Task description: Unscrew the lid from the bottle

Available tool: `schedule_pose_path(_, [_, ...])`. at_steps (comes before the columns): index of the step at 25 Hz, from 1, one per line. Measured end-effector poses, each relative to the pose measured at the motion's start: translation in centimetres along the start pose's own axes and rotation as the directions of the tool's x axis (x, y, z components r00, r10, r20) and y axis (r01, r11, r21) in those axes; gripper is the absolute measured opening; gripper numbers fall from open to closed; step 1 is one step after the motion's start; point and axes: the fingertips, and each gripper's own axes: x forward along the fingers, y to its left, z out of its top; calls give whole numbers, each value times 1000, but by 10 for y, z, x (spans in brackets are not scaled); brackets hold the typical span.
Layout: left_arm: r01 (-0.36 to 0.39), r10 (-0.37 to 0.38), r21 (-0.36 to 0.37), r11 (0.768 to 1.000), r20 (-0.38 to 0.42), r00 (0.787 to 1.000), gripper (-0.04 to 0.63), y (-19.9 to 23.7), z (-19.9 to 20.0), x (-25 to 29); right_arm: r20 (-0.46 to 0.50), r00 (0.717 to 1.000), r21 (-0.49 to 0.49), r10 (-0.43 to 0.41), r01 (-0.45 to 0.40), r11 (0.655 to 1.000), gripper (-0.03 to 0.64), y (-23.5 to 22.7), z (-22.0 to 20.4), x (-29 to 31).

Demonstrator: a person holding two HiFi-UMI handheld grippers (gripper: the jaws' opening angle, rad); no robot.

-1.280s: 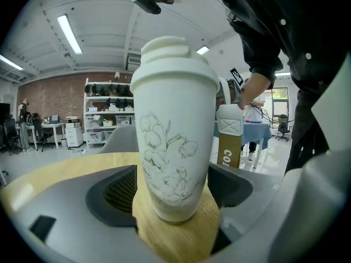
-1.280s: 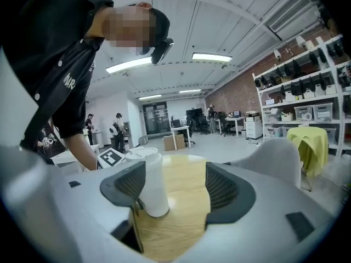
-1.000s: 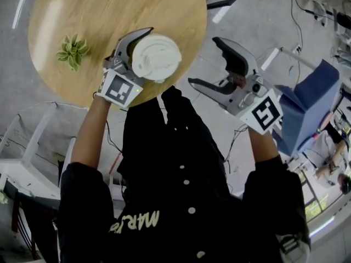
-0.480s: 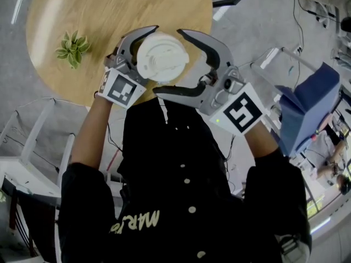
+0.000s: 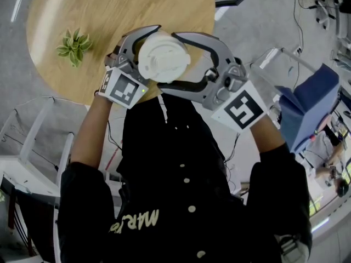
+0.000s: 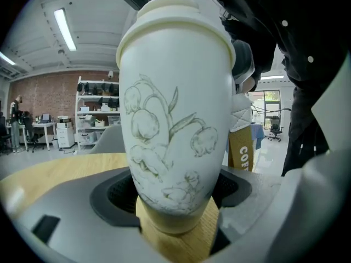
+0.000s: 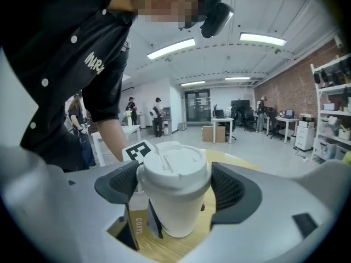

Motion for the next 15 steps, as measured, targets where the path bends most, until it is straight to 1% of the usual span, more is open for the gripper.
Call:
schedule_pose_path(2, [-4,4,-17,1000,-5,1000,374,2,1,1,-2,999,-3,53,-53,999,411,-4,0,-2])
schedule_pose_path(3, [-13,13,-28,1000,-8,1000,374,4,1,2,-2,998,9,63,-63,998,411,-6,0,-2])
schedule_pose_path(5, [-33,32,-36,999,-15,999,374,4,1,3,0,999,44,50,-50,998,417,-9,0,-2])
schedule_pose_path(7, [-45,45,-21,999,-19,999,374,3,1,3,9,1000,83,22,-23,996,451,-6,0,-1])
schedule_pose_path(9, [-49,49,-18,999,-20,999,374,2,1,3,24,1000,103,-8,6,995,460,-5,-1,1])
schedule_pose_path(12, [-49,49,-18,999,-23,999,374,2,0,3,33,999,87,-32,29,996,462,-8,-1,7])
schedule_pose_path(13, [-49,48,-16,999,-24,999,374,3,0,3,33,999,77,-25,22,997,446,-8,0,9])
schedule_pose_path(15, [-43,43,-11,999,-26,999,373,2,0,2,30,1000,58,-5,3,998,448,-6,0,10])
